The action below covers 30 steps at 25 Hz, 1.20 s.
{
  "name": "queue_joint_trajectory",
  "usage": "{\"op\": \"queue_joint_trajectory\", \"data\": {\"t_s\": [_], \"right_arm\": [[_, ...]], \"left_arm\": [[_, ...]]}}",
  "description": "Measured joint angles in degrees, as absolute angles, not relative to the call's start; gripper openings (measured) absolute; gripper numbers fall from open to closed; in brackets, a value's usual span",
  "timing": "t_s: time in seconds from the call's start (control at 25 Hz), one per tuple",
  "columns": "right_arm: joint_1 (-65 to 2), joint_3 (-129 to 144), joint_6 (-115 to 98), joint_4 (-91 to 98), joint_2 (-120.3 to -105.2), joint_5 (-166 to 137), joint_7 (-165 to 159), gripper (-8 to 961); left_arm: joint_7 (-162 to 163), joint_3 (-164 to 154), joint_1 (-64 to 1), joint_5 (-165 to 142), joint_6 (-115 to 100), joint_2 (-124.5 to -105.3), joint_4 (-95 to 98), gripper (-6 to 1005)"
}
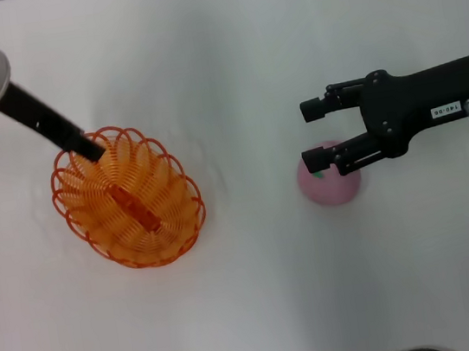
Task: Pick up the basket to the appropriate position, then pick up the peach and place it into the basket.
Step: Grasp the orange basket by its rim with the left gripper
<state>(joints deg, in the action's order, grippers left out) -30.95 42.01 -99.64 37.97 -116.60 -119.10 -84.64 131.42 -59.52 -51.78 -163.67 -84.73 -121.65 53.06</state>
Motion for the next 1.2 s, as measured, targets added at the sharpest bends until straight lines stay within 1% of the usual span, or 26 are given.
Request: {"op": "queue_joint_trajectory", "data": {"t_s": [0.16, 0.56, 0.76, 1.2], "right_arm": [[-30.65, 42.0, -99.63, 37.97, -116.7, -119.1, -84.64, 898], [-30.98, 42.07, -99.64, 37.93, -117.0, -119.09, -84.61, 895], [-30.99, 42.1, -99.66, 37.79, -117.17, -119.09, -84.39, 894], [-30.99, 42.13, -99.39, 37.73, -117.2, -119.09, -84.09, 892]], "left_arm": [[131.37, -59.9, -52.54, -163.64, -82.14, -120.47, 48.08, 656], [131.3, -60.86, -52.47, -163.7, -80.71, -120.34, 46.24, 656], [131.19, -61.23, -52.21, -163.71, -80.98, -120.56, 47.41, 460], [131.32, -60.94, -52.46, -163.41, -81.03, -120.67, 47.49, 227]]}}
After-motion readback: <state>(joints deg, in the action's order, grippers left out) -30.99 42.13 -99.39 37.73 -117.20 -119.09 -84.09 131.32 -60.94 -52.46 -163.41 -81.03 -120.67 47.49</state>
